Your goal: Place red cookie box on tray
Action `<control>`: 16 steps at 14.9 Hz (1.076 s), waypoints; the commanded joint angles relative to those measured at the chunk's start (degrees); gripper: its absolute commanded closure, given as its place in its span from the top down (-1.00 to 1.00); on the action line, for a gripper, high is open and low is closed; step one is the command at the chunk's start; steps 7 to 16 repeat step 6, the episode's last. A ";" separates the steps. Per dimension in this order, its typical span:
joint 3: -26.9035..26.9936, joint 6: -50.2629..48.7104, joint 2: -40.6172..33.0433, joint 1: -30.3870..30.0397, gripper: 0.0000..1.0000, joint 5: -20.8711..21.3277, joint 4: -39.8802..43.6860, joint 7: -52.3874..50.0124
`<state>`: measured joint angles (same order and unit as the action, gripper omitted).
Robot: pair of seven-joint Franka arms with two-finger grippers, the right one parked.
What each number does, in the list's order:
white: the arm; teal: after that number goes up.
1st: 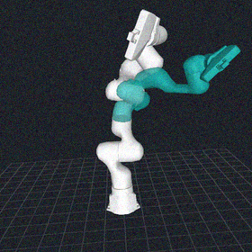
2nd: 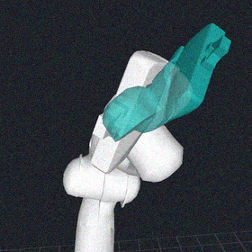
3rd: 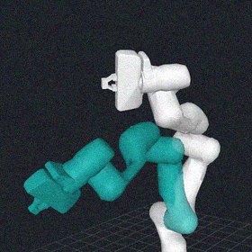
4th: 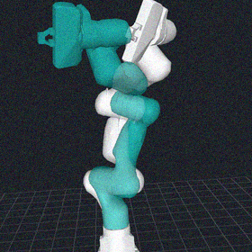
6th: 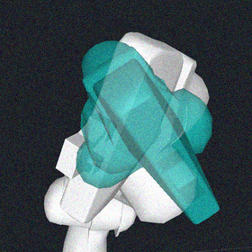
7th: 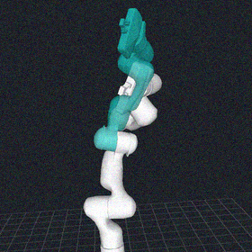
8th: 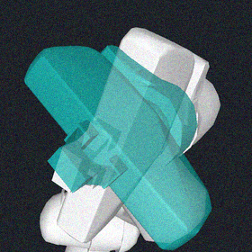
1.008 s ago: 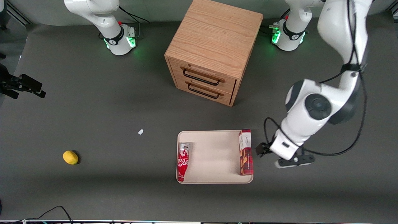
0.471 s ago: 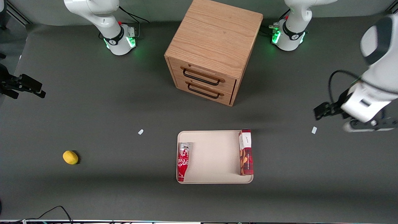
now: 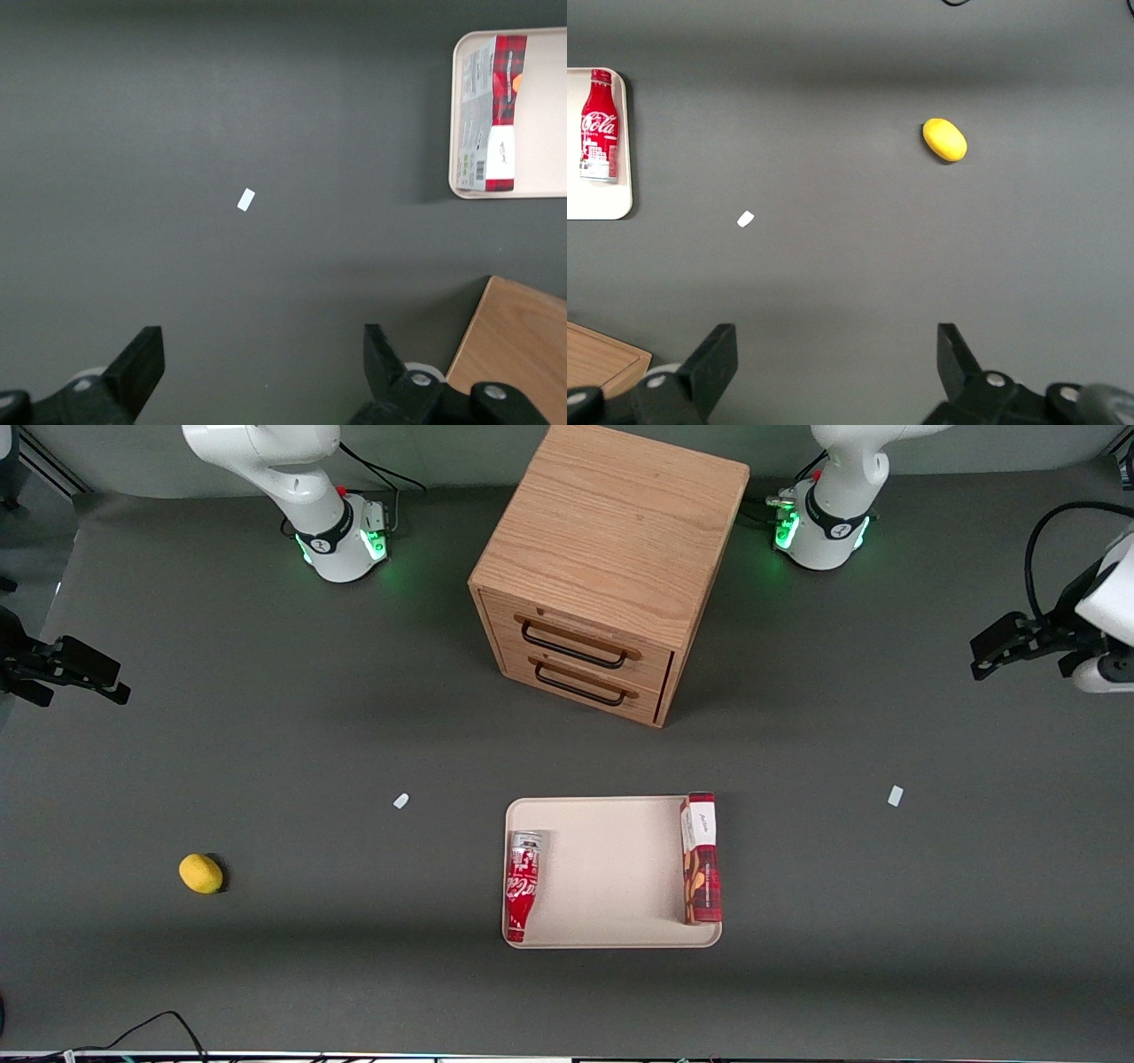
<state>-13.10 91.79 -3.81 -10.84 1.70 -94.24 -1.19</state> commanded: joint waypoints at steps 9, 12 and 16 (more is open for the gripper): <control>1.67 0.24 -3.40 -1.29 1.00 -3.98 -2.52 6.29; 1.67 0.24 -3.40 -1.29 1.00 -3.98 -2.52 6.29; 1.67 0.24 -3.40 -1.29 1.00 -3.98 -2.52 6.29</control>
